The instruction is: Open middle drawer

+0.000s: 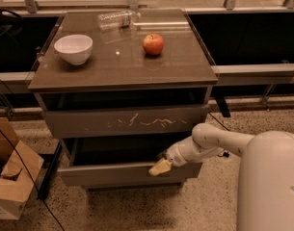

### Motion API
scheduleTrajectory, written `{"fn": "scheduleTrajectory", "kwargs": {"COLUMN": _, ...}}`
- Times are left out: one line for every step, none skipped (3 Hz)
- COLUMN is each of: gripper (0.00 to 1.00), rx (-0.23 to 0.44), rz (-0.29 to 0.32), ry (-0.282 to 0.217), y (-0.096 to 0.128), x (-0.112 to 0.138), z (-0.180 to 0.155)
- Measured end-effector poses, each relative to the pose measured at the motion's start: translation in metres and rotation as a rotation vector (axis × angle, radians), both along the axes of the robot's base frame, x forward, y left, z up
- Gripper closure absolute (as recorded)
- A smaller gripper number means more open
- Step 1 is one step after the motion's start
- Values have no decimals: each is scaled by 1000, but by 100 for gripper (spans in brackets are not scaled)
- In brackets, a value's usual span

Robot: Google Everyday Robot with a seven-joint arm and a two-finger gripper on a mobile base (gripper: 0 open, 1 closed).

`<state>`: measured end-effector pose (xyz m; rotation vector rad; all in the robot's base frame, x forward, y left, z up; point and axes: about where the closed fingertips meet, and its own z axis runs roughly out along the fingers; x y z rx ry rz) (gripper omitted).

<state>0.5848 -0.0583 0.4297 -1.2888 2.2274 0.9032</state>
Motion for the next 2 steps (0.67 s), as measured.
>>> {"fn": "scheduleTrajectory", "kwargs": {"gripper": 71, "rx": -205, "rz": 131, "ry": 39, "y": 1, "x": -24, "z": -17}}
{"fn": "scheduleTrajectory", "kwargs": {"gripper": 69, "rx": -231, "rz": 151, "ry": 48, "y": 1, "x": -30, "z": -18}}
